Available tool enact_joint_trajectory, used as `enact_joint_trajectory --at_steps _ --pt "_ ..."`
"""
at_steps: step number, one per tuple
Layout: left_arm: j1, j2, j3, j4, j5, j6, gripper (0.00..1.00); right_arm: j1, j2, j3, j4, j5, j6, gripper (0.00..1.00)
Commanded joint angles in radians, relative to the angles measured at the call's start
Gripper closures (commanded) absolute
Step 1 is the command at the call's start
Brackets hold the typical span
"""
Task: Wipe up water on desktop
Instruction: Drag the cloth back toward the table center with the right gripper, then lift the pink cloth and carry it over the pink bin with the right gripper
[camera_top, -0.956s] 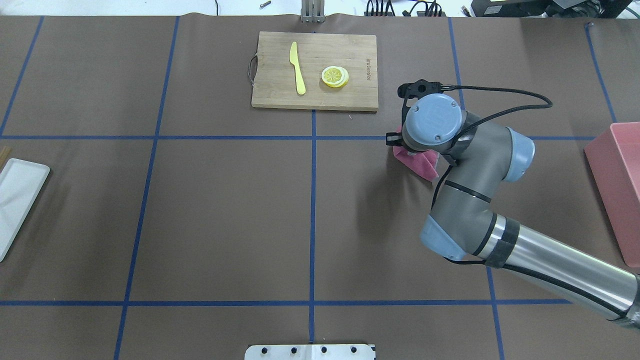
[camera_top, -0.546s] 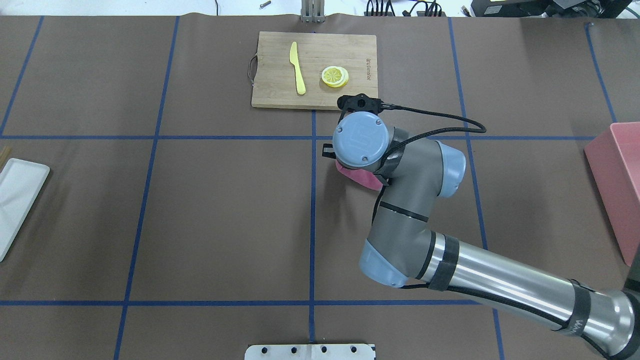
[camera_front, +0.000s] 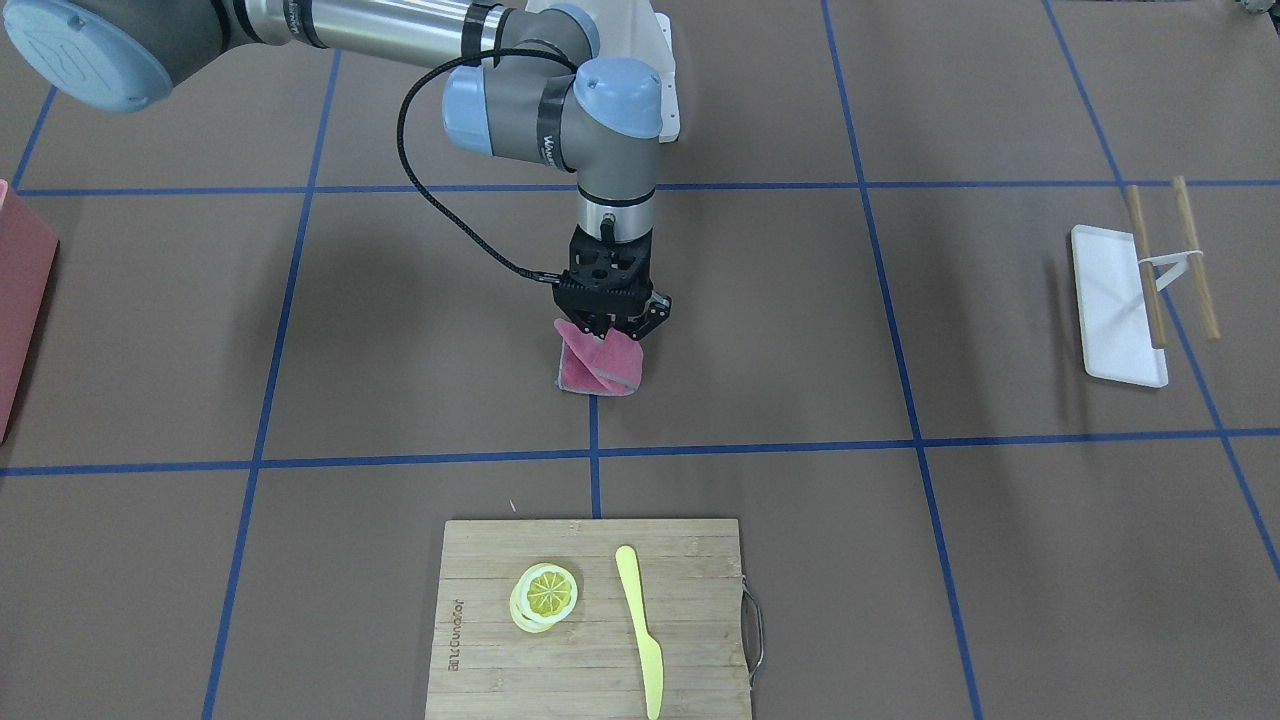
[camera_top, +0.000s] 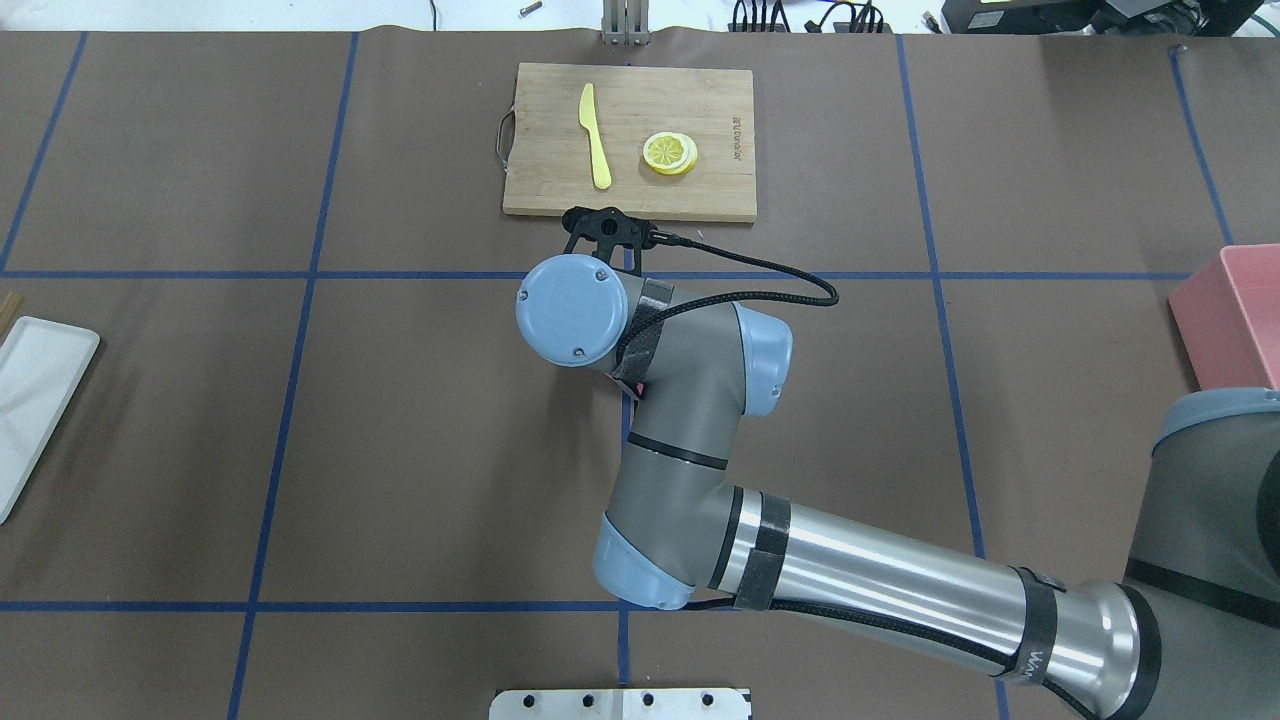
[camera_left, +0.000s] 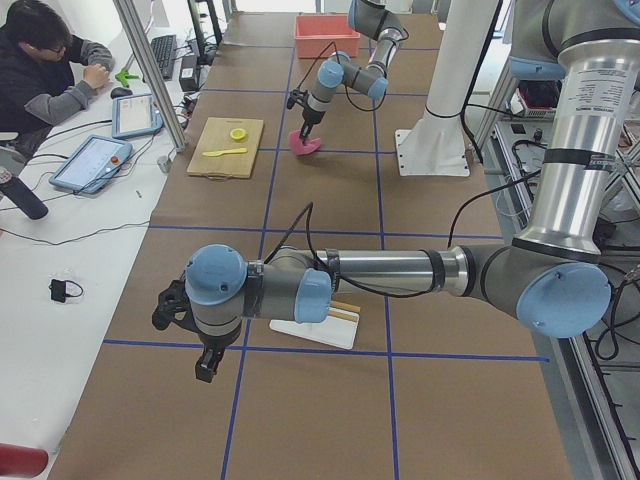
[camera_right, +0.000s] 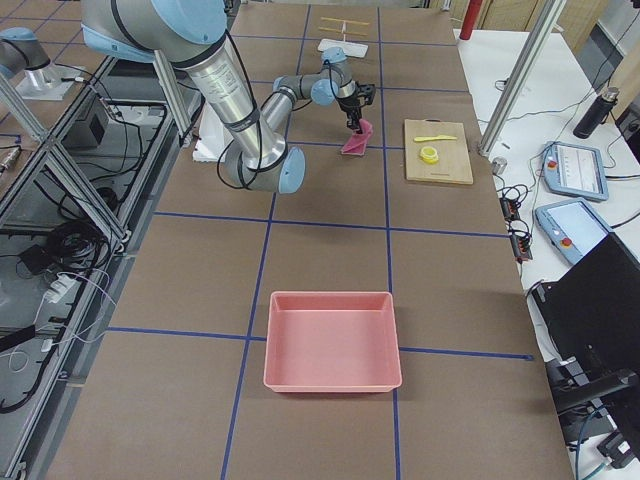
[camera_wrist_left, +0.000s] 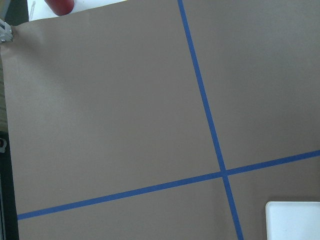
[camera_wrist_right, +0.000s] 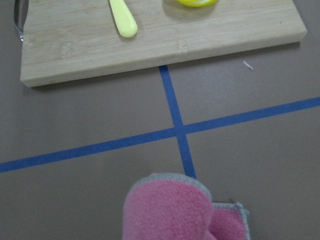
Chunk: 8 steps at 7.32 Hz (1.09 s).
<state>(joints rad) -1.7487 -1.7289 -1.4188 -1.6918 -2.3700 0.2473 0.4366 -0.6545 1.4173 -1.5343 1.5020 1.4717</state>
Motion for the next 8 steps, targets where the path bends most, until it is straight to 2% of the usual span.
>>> enact_joint_trajectory --at_steps 1,2,3,4,6,8 --pt "0.000 0.002 0.001 0.000 0.000 0.001 0.02 0.051 -0.034 0.181 -0.201 0.067 -0.091 1.00" --pt "0.000 0.002 0.001 0.001 0.000 0.000 0.02 0.088 -0.118 0.357 -0.289 0.102 -0.158 1.00" --pt "0.000 0.002 0.004 0.010 0.000 -0.008 0.02 0.155 -0.205 0.499 -0.355 0.174 -0.251 1.00" --pt "0.003 0.003 0.008 0.012 0.000 -0.055 0.02 0.247 -0.277 0.562 -0.365 0.246 -0.352 1.00" --pt "0.021 0.067 0.000 0.015 -0.018 -0.085 0.02 0.435 -0.359 0.610 -0.366 0.402 -0.579 1.00" --pt "0.070 0.113 -0.014 0.014 -0.035 -0.111 0.02 0.564 -0.451 0.691 -0.398 0.499 -0.741 1.00"
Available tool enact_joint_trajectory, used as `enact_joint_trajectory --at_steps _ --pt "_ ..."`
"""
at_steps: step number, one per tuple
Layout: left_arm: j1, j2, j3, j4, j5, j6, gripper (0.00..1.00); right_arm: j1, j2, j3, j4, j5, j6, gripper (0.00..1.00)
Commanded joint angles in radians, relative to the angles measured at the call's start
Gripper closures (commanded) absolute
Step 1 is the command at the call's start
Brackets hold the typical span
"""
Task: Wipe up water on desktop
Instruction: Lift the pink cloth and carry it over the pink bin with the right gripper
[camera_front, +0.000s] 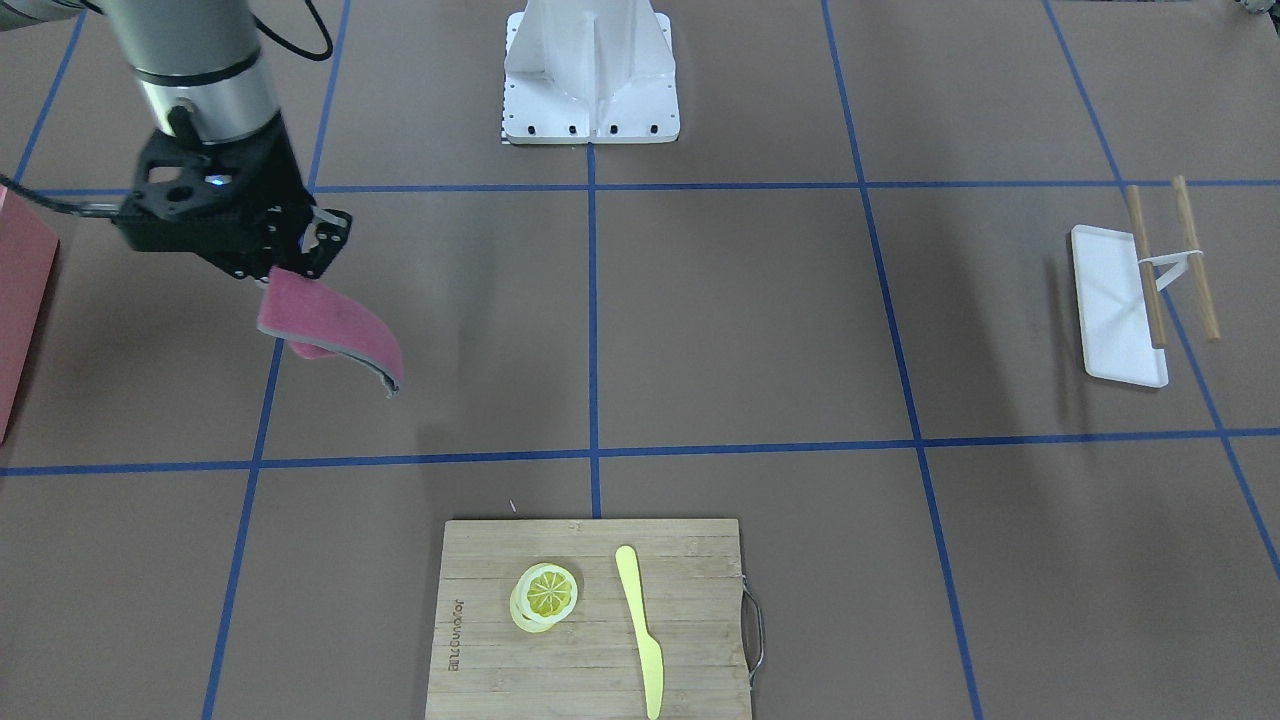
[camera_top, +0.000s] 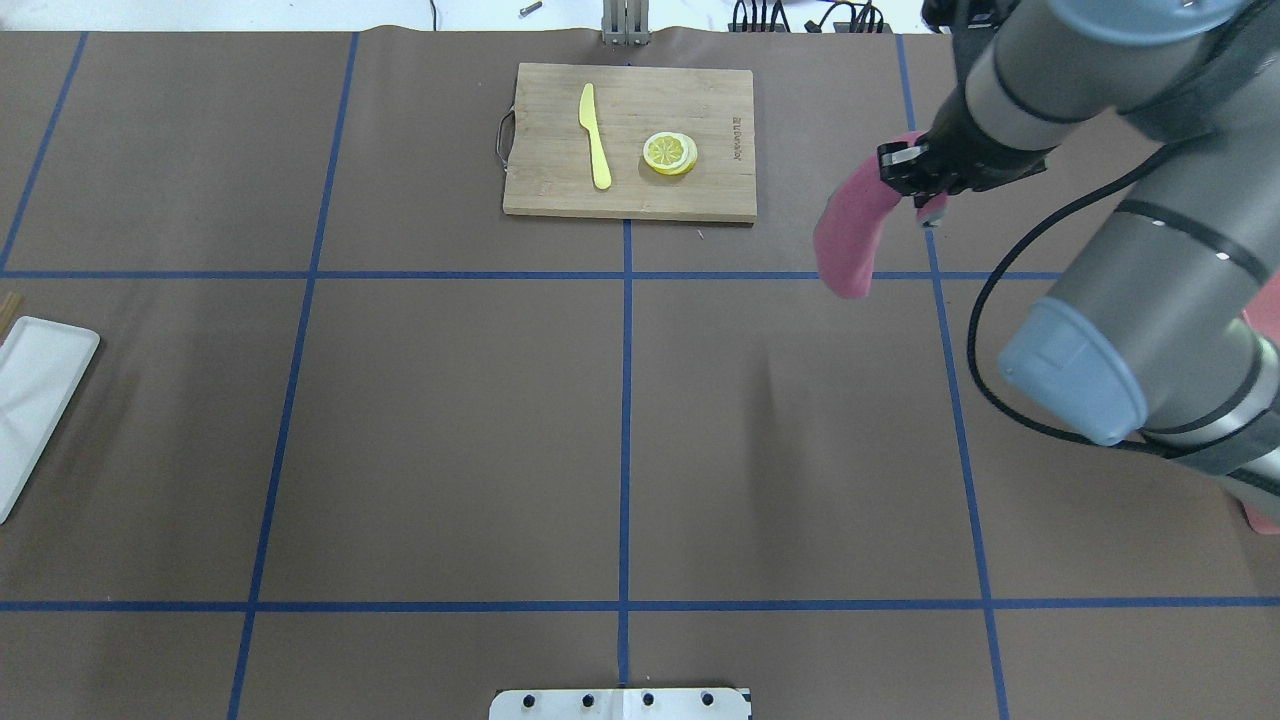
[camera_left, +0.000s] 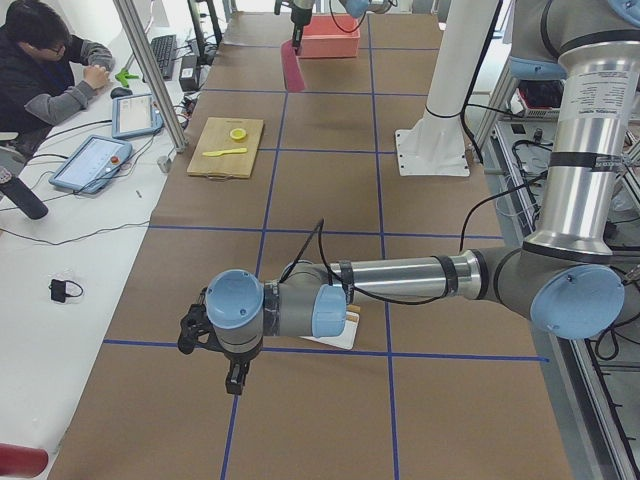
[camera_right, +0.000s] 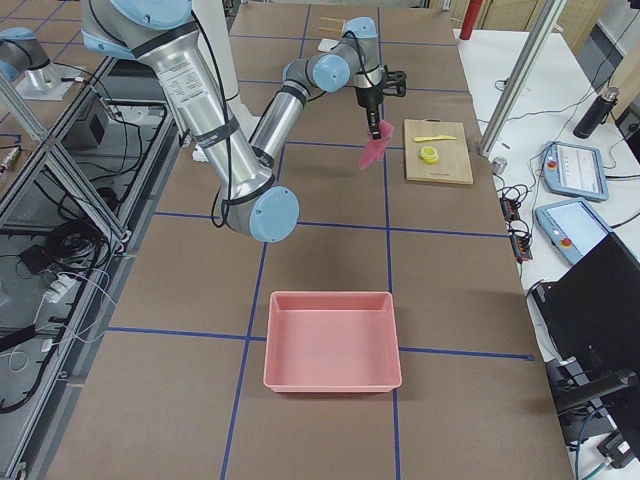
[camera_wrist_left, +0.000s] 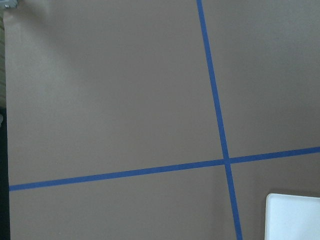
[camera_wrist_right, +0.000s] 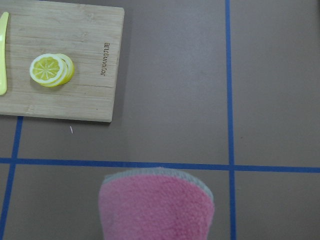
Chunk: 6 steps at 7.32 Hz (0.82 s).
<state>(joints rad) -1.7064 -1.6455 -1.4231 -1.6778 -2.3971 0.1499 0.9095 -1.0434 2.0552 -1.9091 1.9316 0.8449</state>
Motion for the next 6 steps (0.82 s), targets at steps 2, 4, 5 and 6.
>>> enact_joint_trajectory --at_steps 2,4,5,6 --pt "0.048 0.061 -0.039 -0.006 -0.004 -0.007 0.02 0.252 -0.087 0.120 -0.188 0.144 -0.336 1.00" --pt "0.048 0.059 -0.040 -0.013 -0.010 -0.007 0.02 0.409 -0.198 0.131 -0.251 0.205 -0.653 1.00" --pt "0.048 0.059 -0.042 -0.013 -0.010 -0.004 0.02 0.486 -0.272 0.128 -0.251 0.217 -0.802 1.00" --pt "0.048 0.059 -0.042 -0.016 -0.010 -0.001 0.02 0.547 -0.358 0.128 -0.245 0.222 -0.919 1.00"
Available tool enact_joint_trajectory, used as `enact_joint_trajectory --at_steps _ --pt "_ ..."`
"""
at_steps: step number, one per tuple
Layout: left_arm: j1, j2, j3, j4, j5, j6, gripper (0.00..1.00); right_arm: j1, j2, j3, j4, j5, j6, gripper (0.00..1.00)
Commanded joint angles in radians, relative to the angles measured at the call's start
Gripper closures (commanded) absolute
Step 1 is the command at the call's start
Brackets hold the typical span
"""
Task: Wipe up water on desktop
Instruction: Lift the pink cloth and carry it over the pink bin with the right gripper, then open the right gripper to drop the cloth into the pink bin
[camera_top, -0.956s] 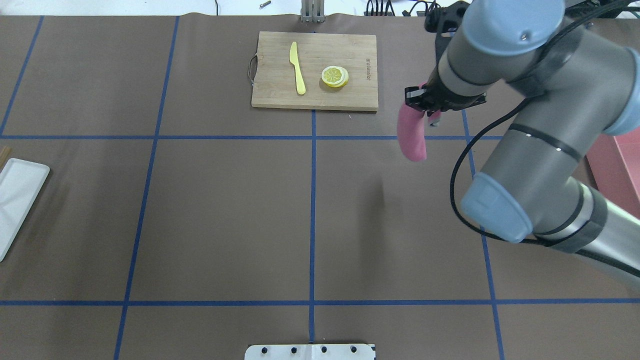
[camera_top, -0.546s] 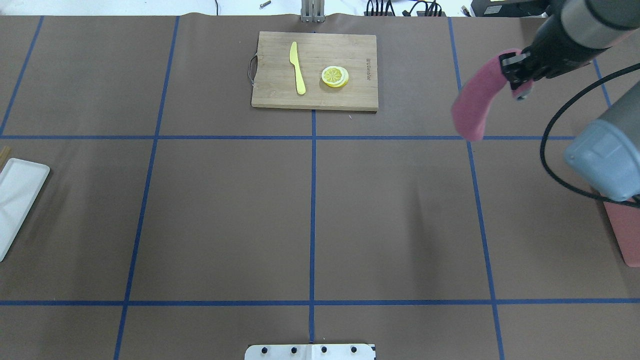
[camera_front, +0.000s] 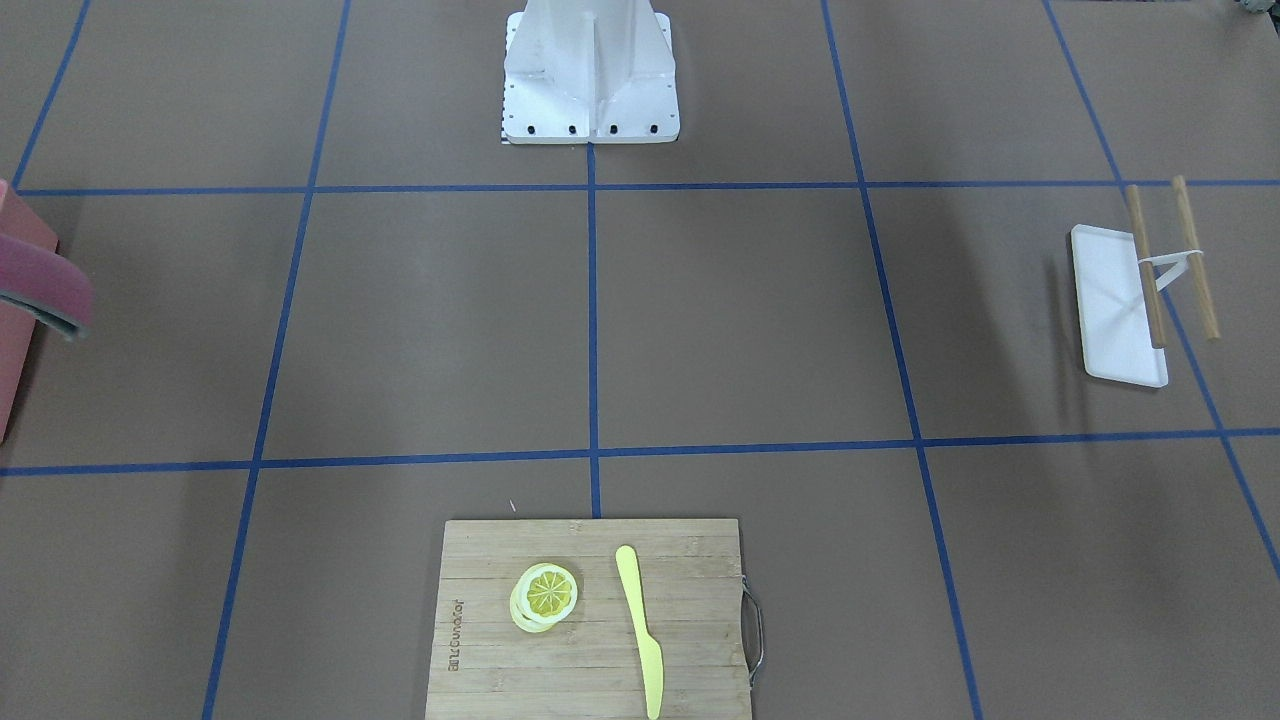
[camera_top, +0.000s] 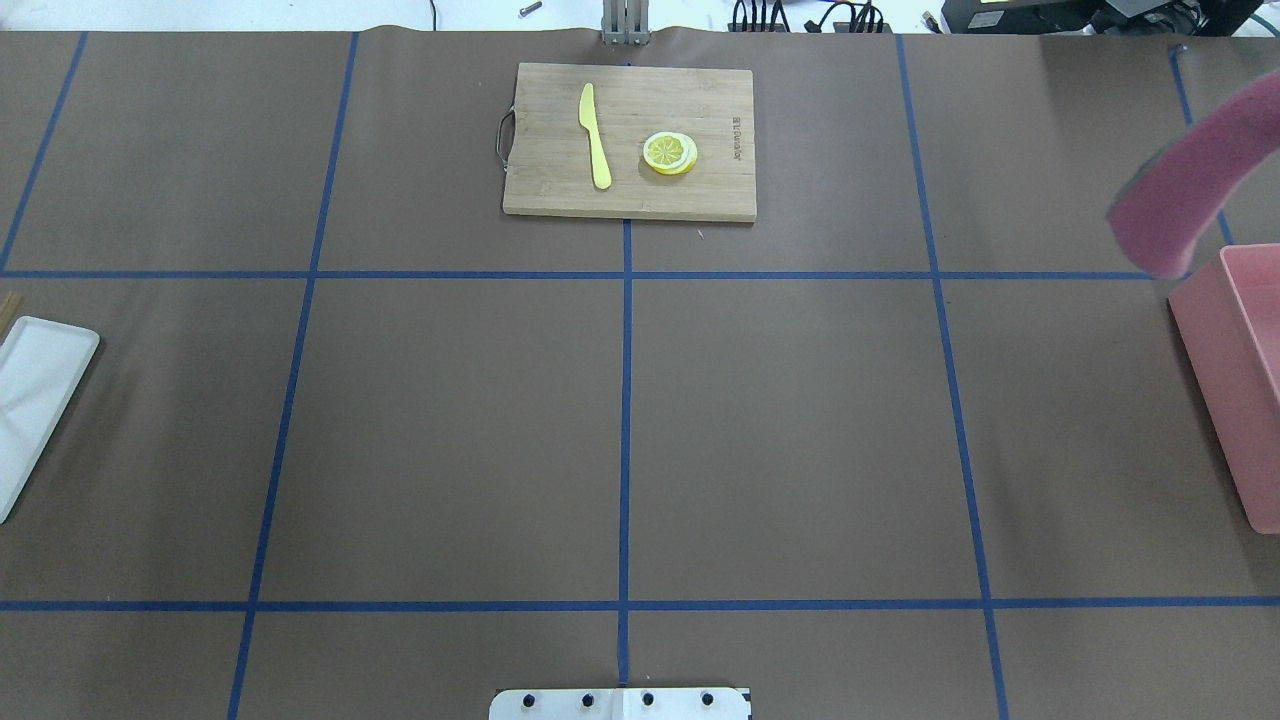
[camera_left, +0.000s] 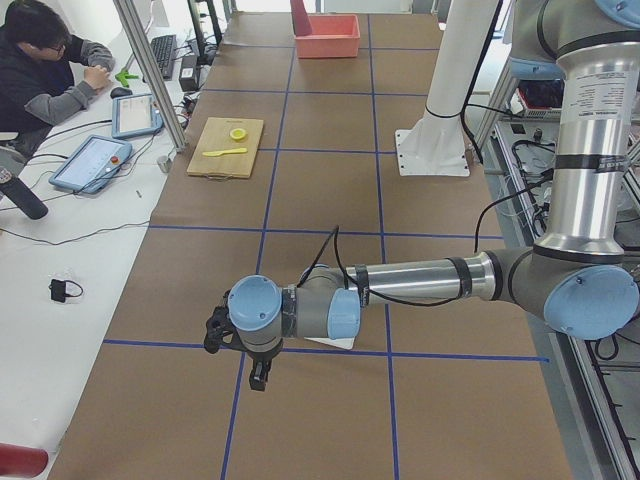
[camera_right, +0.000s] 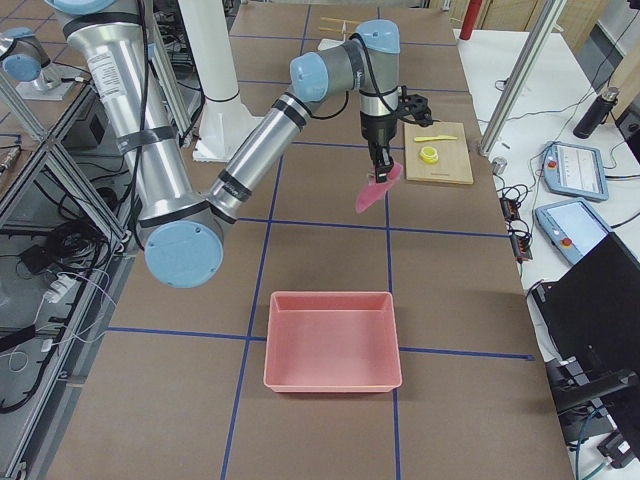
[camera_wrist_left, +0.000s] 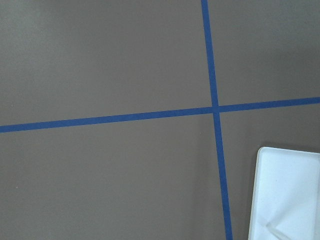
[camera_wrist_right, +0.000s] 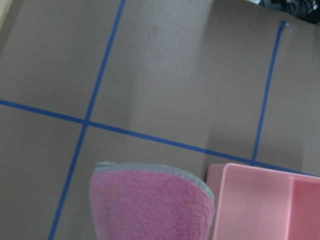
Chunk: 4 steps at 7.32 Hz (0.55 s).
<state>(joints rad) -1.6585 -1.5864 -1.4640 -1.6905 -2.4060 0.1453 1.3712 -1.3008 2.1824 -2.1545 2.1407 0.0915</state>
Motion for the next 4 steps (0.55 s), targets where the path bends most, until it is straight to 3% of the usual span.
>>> enact_joint_trajectory --at_steps 1,2,4 --pt "0.000 -0.001 -0.001 -0.003 -0.001 0.004 0.02 0.136 -0.180 0.000 0.001 0.011 -0.276 1.00" --pt "0.000 -0.003 -0.002 -0.003 -0.002 0.004 0.02 0.162 -0.281 0.002 0.069 0.016 -0.333 1.00" --pt "0.000 -0.001 -0.007 -0.003 -0.002 0.005 0.02 0.163 -0.472 -0.032 0.333 0.016 -0.322 1.00"
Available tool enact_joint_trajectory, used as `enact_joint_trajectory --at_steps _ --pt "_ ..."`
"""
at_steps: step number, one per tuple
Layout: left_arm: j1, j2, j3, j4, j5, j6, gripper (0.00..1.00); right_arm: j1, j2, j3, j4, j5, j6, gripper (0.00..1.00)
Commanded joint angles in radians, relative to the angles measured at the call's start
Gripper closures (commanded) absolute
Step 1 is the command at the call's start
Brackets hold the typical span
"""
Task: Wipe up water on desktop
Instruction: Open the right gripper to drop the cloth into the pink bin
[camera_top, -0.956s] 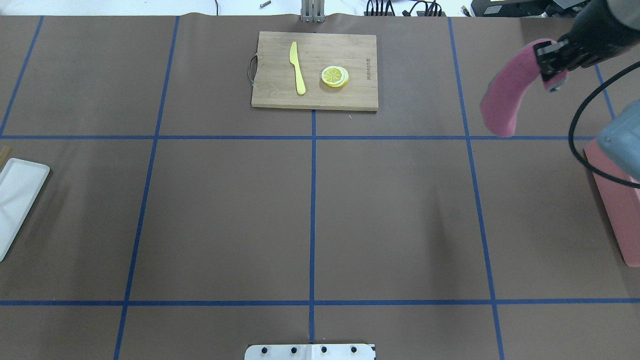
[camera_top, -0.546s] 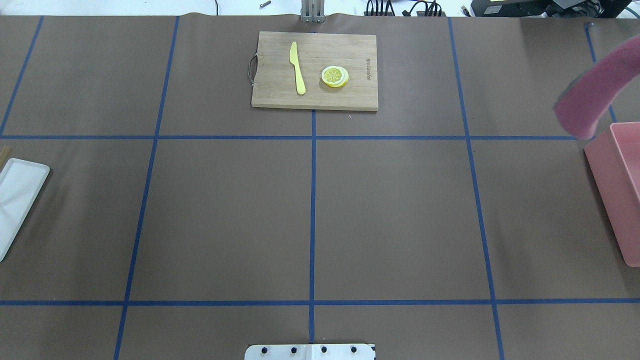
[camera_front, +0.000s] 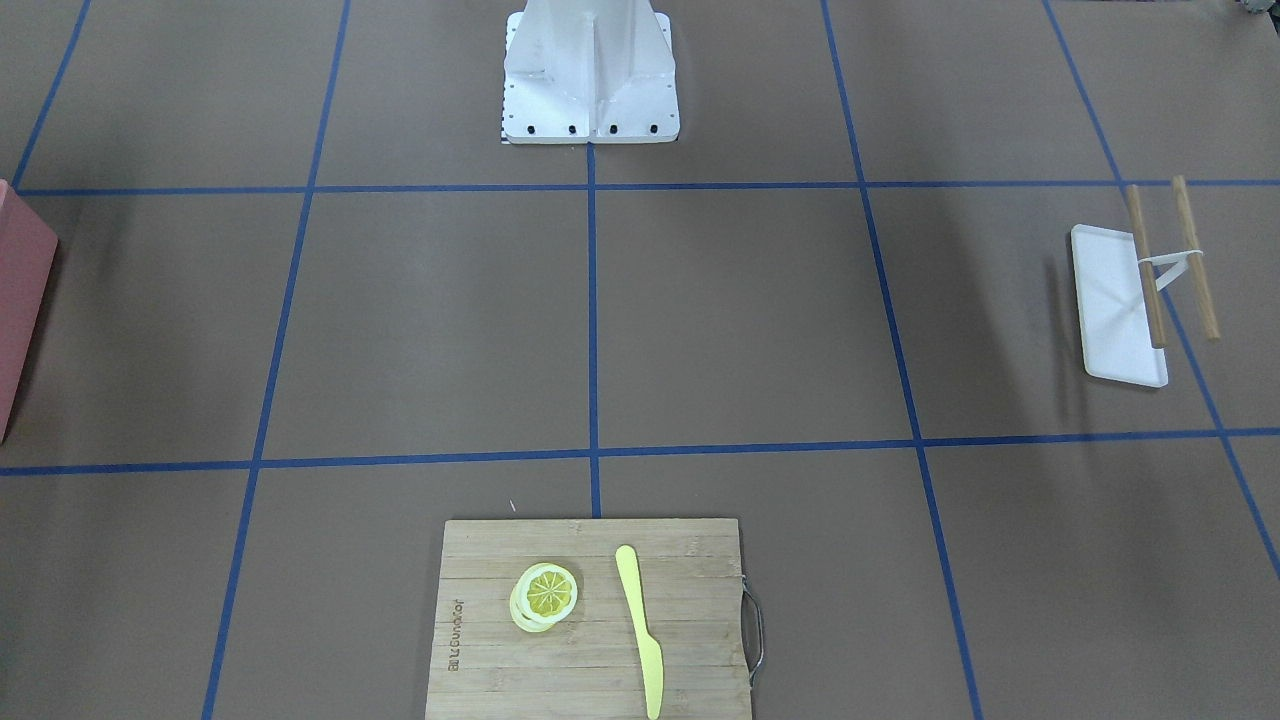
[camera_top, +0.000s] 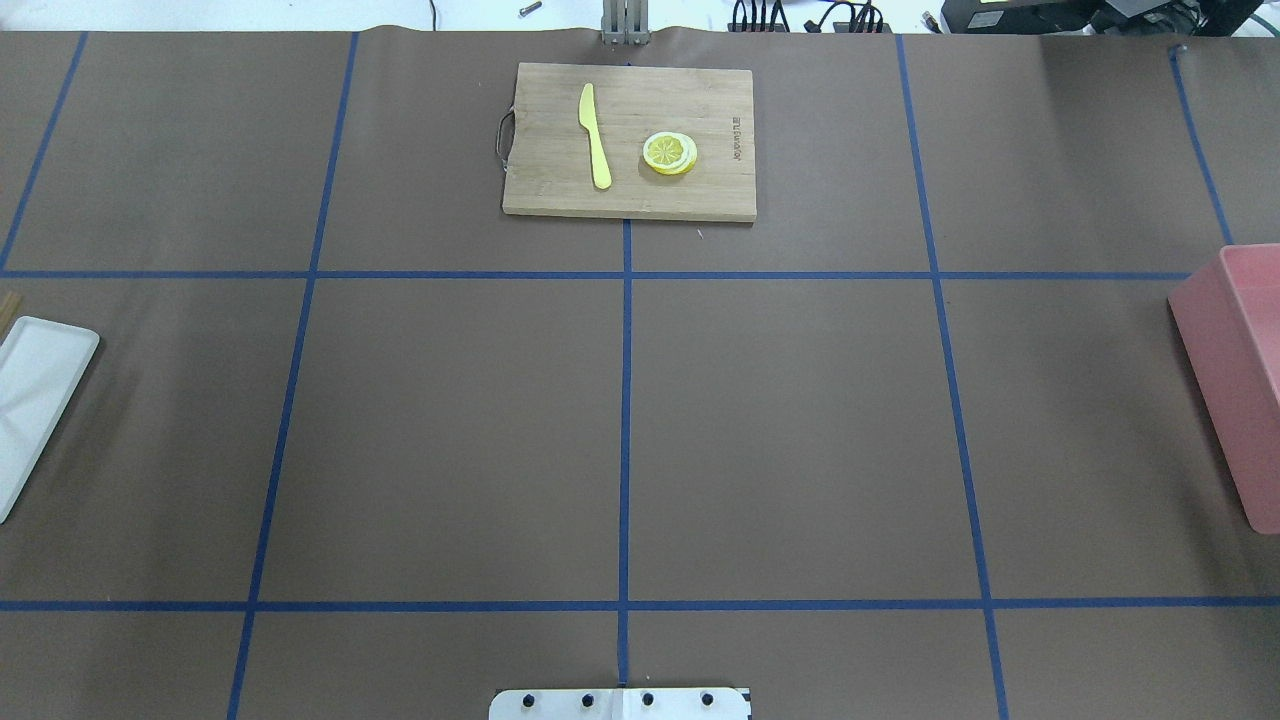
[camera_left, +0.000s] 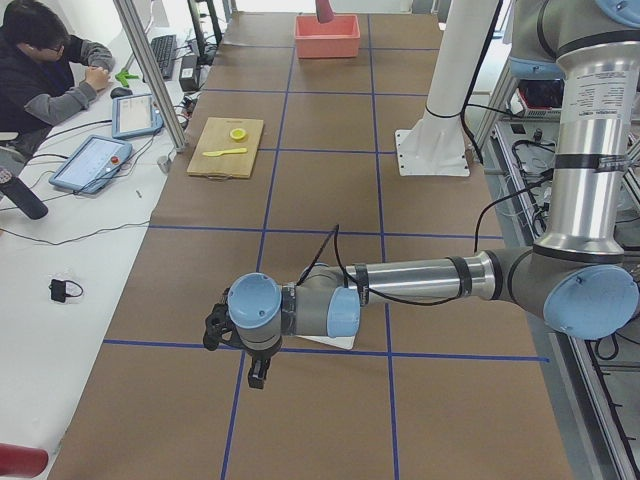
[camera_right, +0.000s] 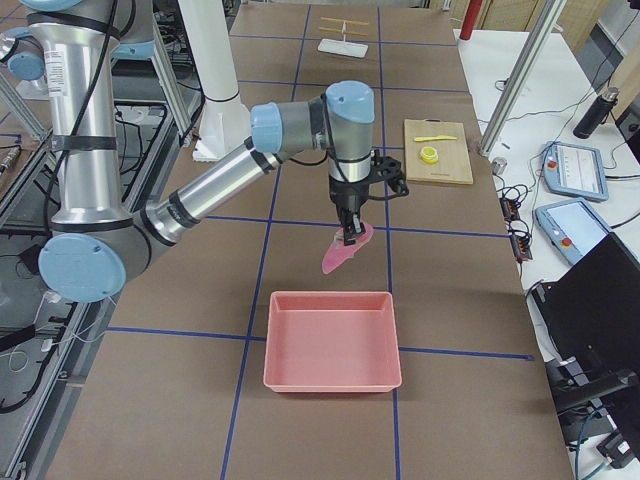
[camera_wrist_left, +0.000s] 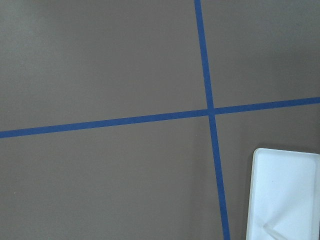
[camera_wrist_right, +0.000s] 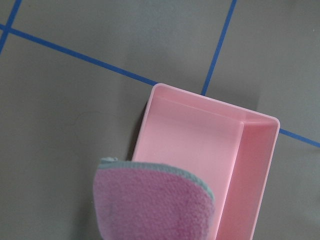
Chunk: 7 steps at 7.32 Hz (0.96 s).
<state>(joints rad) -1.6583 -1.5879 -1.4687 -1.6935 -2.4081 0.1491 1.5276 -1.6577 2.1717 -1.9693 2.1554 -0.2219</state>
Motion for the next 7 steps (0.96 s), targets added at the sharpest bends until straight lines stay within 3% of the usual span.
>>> enact_joint_trajectory --at_steps 1,3,6,7 --pt "0.000 0.000 -0.002 0.000 0.000 0.001 0.02 0.006 -0.157 -0.057 0.206 -0.005 0.001 1.00" --pt "0.000 0.000 -0.005 0.000 -0.012 0.000 0.02 0.006 -0.249 -0.152 0.407 -0.009 0.027 1.00" --pt "0.000 0.000 -0.002 0.000 -0.022 0.000 0.02 0.003 -0.252 -0.208 0.446 -0.009 0.053 0.97" --pt "0.000 0.000 -0.002 0.000 -0.022 0.001 0.02 -0.001 -0.251 -0.213 0.449 -0.006 0.047 0.72"
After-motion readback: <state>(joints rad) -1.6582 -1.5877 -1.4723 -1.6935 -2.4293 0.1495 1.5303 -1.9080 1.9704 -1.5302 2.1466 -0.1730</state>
